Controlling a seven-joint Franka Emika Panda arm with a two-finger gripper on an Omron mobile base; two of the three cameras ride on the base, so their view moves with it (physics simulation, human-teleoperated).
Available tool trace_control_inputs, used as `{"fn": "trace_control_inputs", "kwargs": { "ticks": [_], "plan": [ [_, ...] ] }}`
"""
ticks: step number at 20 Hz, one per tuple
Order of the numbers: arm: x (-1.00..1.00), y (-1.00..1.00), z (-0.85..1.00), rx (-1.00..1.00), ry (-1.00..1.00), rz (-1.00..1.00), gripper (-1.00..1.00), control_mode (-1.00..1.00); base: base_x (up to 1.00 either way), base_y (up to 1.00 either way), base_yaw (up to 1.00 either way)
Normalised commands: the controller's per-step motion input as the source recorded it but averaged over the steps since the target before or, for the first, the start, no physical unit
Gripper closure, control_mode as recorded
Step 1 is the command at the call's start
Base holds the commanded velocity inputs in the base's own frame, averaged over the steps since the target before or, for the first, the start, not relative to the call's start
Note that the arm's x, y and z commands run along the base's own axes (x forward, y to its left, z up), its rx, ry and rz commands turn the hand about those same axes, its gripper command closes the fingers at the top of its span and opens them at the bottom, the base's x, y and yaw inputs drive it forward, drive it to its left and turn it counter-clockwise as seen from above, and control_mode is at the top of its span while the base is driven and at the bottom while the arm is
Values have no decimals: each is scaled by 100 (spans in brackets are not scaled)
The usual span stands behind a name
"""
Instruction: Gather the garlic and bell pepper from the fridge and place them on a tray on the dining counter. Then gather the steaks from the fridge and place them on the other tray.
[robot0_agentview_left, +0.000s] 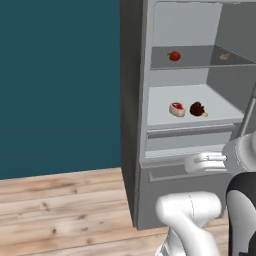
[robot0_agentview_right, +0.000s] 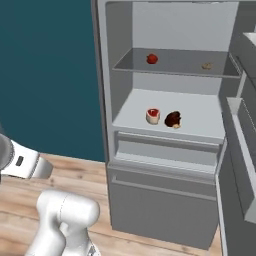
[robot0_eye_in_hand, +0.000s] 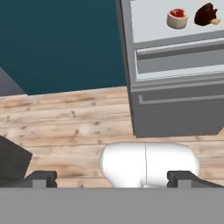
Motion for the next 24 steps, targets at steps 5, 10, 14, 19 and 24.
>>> {"fn": "trace_control_inputs", "kwargs": {
  "ticks": [5,10,14,19,24],
  "plan": [
    [0,0,0,0,0,0,-100,100,3,-64,0],
    [0,0,0,0,0,0,-100,100,16,-47,0],
    [0,0,0,0,0,0,-100,100,45,-22,0],
    [0,0,0,0,0,0,-100,100,72,-24,0],
    [0,0,0,0,0,0,-100,100,32,-72,0]
  ]
}}
